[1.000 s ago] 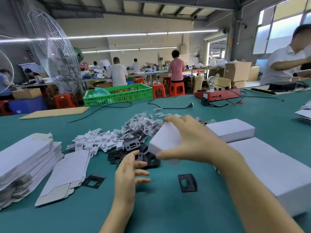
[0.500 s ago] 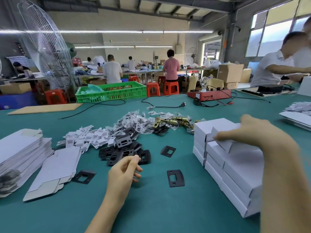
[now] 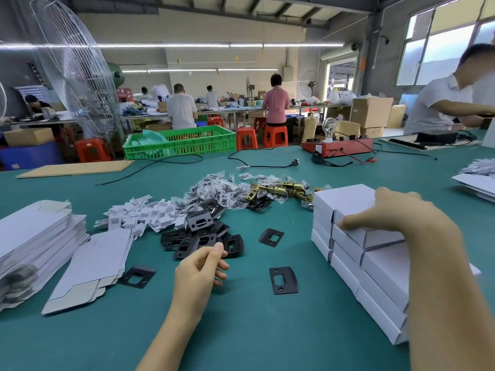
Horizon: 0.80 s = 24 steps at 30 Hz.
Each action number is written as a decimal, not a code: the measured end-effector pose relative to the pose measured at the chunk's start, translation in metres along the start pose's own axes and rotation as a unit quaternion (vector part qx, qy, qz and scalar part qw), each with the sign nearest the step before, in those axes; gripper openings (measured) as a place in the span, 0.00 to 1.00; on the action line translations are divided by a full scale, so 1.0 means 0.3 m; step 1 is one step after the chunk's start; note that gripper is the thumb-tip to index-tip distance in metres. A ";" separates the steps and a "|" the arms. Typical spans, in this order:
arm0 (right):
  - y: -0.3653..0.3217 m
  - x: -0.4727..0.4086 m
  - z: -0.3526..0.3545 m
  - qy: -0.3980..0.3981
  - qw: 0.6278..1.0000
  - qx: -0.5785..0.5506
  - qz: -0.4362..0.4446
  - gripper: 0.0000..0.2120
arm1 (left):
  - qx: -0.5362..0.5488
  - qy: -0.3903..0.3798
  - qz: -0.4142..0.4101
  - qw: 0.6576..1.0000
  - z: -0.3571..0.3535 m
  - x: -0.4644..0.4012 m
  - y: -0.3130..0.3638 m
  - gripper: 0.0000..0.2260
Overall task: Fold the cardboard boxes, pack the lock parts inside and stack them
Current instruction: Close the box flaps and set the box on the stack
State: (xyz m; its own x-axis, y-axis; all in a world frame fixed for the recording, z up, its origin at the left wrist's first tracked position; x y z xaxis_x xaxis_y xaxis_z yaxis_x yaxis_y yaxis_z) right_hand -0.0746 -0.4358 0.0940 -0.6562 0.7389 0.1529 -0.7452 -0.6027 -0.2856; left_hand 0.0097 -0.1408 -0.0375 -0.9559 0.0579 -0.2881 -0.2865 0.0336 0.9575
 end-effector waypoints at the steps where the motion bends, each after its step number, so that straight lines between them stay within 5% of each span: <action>1: -0.004 0.000 -0.005 -0.002 1.000 -0.001 0.003 0.41 | -0.001 0.000 0.001 1.000 0.000 0.000 -0.001 0.13; 8: -0.009 -0.002 0.007 -0.007 0.999 0.008 0.032 0.46 | -0.008 -0.004 0.005 1.000 -0.003 0.004 0.005 0.13; 11: -0.048 0.047 0.050 0.097 0.991 -0.046 0.074 0.36 | -0.010 0.003 0.010 1.000 -0.004 0.002 0.010 0.13; 14: -0.155 0.135 0.048 0.165 0.952 -0.151 0.208 0.26 | -0.010 0.034 0.023 0.999 0.010 -0.004 0.020 0.13; 20: -0.396 0.242 -0.210 -0.032 0.910 -0.188 0.367 0.20 | 0.034 0.188 0.067 0.979 0.121 -0.058 0.069 0.07; 24: -0.431 0.199 -0.425 -0.055 0.920 -0.165 0.352 0.17 | -0.231 0.276 0.015 0.933 0.295 -0.079 0.091 0.09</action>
State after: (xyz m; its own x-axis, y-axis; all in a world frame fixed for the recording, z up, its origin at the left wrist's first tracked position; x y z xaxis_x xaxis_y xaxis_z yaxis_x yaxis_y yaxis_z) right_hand -0.0023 -0.2755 0.0195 -0.9838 0.1545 -0.0914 -0.0653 -0.7821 -0.6197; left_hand 0.0302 -0.0529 -0.0060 -0.8156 -0.4745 -0.3313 -0.1351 -0.4005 0.9063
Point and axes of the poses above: each hand's wrist, its own x-axis away from the middle knuckle, its own z-axis out of the back of the hand, y = z × x, the point moved 2 cm from there along -x, towards the middle knuckle, and after that the axes turned 5 degrees about -z, right-handed, at the moved point
